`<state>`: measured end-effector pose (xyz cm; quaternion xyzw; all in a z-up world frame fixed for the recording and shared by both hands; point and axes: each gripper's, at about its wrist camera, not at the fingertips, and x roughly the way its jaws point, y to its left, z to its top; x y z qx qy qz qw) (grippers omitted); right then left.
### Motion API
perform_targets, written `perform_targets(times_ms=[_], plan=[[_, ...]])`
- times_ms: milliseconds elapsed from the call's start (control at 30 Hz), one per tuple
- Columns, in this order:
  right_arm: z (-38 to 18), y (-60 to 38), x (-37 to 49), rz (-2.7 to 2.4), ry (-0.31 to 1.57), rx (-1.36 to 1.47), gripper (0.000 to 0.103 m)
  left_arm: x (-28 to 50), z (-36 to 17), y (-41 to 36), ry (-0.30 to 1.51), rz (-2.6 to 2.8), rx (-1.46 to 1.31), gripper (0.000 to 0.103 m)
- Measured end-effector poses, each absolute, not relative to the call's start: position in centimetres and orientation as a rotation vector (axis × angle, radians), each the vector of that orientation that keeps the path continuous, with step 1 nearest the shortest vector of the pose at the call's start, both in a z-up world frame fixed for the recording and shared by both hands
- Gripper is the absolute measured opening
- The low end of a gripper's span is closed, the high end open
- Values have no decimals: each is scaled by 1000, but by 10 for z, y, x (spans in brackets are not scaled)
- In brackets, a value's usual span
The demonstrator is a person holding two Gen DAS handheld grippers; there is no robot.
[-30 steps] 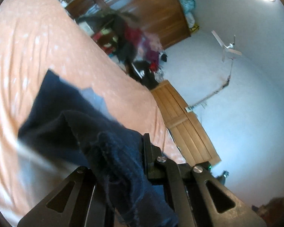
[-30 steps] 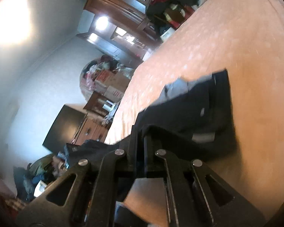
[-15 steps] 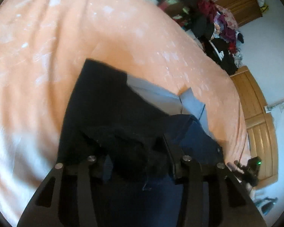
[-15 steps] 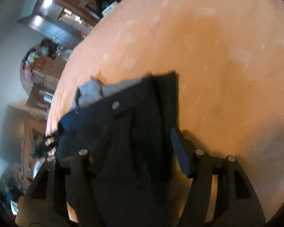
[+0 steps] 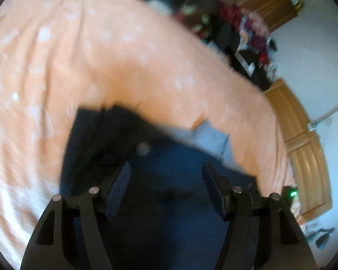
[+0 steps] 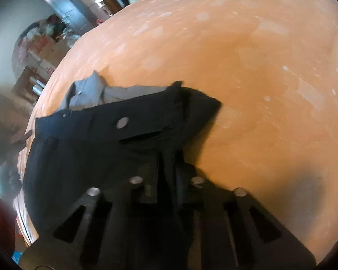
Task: Fold small clothes
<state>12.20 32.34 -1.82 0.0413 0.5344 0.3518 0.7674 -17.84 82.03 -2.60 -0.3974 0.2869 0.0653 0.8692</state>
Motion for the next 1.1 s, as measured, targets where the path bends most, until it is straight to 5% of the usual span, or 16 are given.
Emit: perform_targets(times_ms=[200, 400, 600, 833, 1100], plan=[[-16, 328, 121, 747, 1158, 52, 9, -229, -12, 828, 556, 235, -795, 76], [-15, 329, 115, 700, 1180, 12, 13, -258, -75, 795, 839, 282, -729, 74], [21, 327, 77, 623, 1092, -160, 17, -325, -75, 796, 784, 362, -741, 70], [57, 311, -31, 707, 948, -169, 57, -393, -58, 790, 690, 486, -806, 66], [14, 296, -125, 726, 1024, -156, 63, -387, -60, 734, 623, 197, -870, 67]])
